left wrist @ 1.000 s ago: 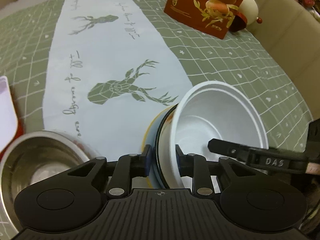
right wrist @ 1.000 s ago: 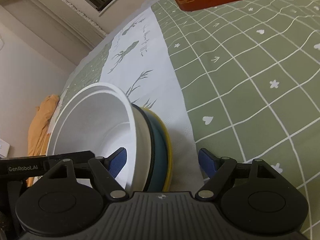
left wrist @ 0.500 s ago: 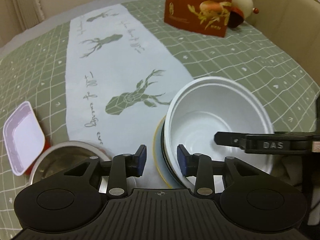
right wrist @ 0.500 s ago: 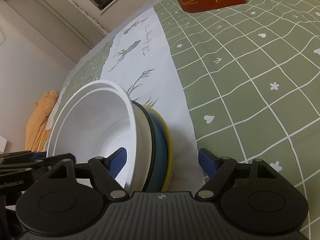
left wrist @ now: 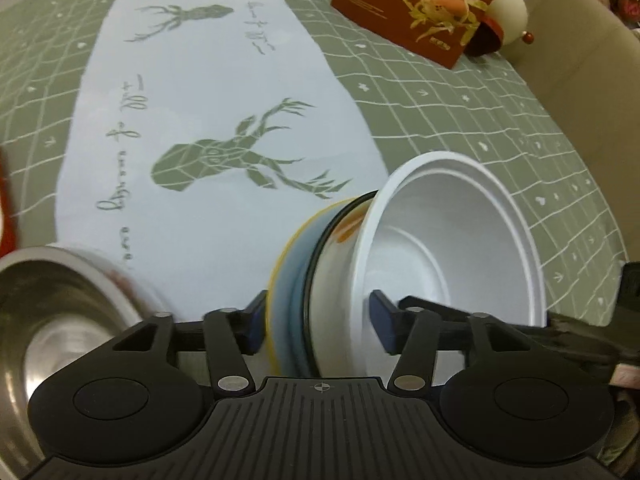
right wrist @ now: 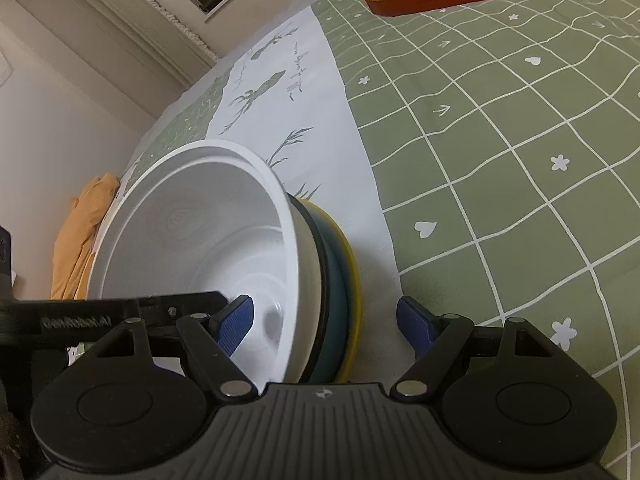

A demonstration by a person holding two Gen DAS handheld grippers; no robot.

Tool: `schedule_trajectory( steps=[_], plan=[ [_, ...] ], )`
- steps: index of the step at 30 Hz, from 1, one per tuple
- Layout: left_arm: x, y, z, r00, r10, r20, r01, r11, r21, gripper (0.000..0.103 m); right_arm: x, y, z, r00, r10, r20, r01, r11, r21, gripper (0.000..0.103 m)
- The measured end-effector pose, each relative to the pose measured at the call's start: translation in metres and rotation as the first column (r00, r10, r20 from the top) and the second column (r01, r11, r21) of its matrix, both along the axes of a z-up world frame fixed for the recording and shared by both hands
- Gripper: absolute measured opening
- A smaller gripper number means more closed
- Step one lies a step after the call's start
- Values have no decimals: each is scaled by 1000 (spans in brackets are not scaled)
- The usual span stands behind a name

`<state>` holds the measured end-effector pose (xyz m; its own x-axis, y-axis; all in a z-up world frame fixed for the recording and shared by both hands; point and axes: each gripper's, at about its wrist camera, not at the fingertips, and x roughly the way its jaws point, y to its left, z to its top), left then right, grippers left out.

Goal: Organize plates and bowls

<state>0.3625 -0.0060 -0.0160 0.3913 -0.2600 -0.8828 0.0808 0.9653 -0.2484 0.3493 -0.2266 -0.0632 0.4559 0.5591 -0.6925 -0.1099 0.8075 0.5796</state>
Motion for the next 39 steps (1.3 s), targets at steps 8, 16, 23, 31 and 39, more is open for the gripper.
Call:
schedule_trajectory(
  steps=[8,16,23,31,39],
  plan=[
    [2,1,-8,999,-35,-3,35,999,-3,55,-2,3,-3,1000,26,-12,-26,999,48,78],
    [-11,15,-11,999,-18,-33,16,998,-56,52,-14,16,3,997,79,-1,-79,994,79,76],
    [-36,14,-5,994,-6,-108,2,999,-37,52,-22,14,11,994,108,3,-108,989,98,76],
    [-40,26,-8,993,32,-116,-41,996,-78,35,-21,15,9,994,108,-16,-106,989,102,76],
    [-35,0,12,999,-9,-42,10,1000,16,46,-17,12,5,999,43,-10,-43,999,-13,74]
  ],
)
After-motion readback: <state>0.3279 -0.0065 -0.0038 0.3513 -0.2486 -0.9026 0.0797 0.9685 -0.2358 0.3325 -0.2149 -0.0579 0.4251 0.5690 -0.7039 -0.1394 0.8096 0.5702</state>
